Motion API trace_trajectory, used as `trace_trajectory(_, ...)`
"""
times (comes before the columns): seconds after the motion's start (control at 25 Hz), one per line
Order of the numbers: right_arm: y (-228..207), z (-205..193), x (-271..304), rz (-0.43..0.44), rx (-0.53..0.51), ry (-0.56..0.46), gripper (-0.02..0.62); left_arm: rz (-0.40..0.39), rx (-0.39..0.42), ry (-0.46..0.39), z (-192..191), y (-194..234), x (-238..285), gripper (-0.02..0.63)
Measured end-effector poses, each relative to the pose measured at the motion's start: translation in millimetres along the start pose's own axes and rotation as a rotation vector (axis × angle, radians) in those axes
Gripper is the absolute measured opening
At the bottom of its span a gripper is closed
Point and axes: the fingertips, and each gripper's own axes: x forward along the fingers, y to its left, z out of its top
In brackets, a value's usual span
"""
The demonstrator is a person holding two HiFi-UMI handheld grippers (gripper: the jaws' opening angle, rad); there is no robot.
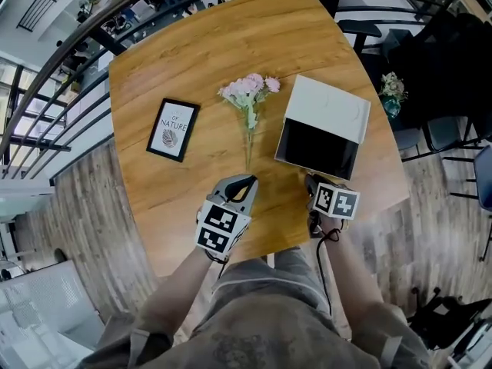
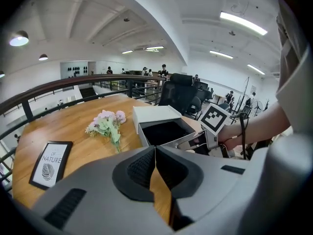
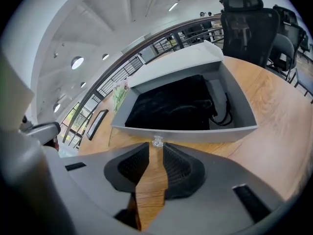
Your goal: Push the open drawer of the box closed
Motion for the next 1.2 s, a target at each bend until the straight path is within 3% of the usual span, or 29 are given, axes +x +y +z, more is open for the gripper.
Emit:
trace_trajectory(0.28, -1.5, 2.6, -1.2, 0.017, 0.012, 0.006, 0.083, 0.0, -0.124, -0.016, 4.4, -0.3, 2.0, 0.021)
trace_trajectory(0.68, -0.5, 54.6, -0.4, 0.004, -0.019, -0.117, 0.048, 0.008, -0.131, -0.03, 12.8, 4.8, -3.1, 0.021)
trace_trajectory(1.2, -12.9, 100.1, 16.9, -0.02, -0.058, -0.159, 0.048, 0.053, -0.165, -0.032, 12.7, 22.5, -13.2, 0.021)
